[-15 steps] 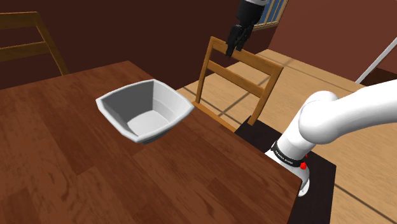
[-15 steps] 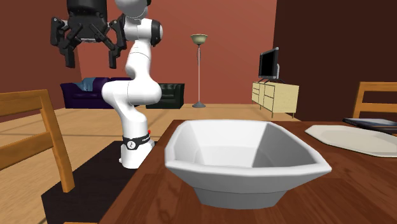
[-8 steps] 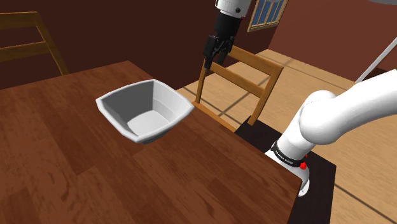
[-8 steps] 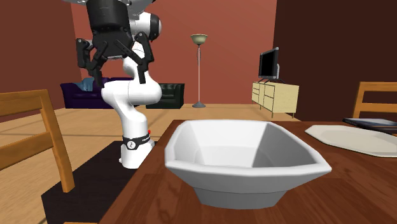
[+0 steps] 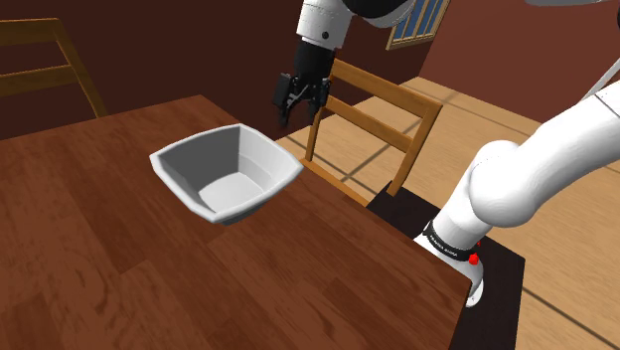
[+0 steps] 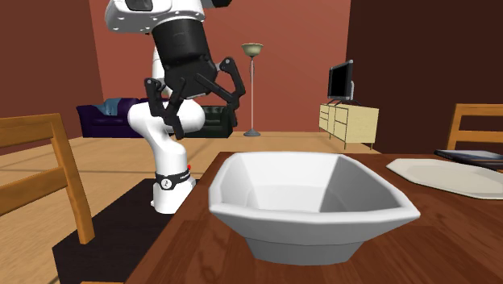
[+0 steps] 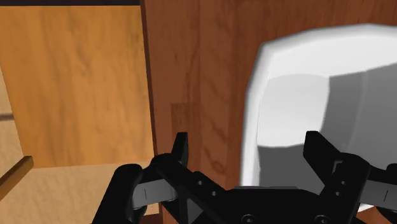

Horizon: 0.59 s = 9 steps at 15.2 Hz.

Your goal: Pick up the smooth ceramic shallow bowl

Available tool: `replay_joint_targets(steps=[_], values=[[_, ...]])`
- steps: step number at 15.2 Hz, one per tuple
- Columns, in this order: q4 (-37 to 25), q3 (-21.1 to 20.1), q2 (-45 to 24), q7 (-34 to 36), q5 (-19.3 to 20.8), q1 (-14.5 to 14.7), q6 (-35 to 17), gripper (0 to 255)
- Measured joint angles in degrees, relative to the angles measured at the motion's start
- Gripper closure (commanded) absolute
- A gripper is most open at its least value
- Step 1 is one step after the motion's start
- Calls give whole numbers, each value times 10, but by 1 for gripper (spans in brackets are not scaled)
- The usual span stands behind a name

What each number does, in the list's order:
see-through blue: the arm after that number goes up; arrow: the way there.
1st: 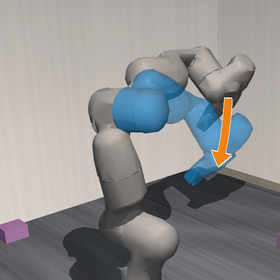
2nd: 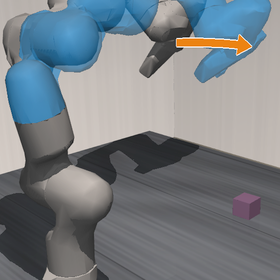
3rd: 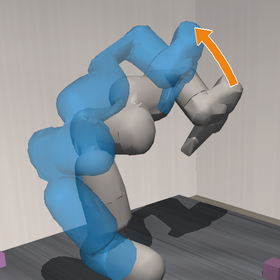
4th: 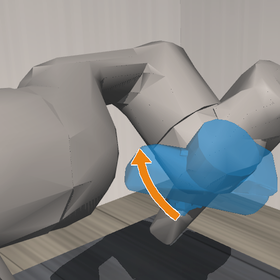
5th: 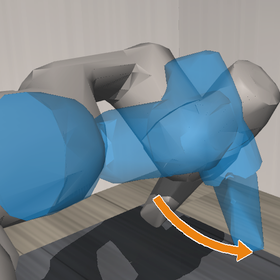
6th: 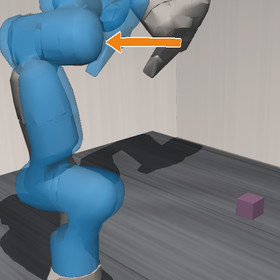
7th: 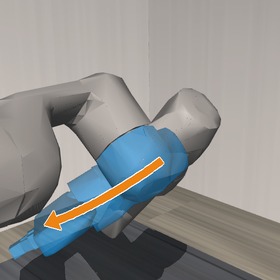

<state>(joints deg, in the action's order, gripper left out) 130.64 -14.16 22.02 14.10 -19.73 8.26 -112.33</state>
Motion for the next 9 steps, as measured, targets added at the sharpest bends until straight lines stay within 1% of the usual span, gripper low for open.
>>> replay_joint_targets(steps=[3, 9], values=[[-12, -10, -37, 12, -21, 7, -26, 0], [13, -17, -60, 5, -30, 10, -74, 0]])
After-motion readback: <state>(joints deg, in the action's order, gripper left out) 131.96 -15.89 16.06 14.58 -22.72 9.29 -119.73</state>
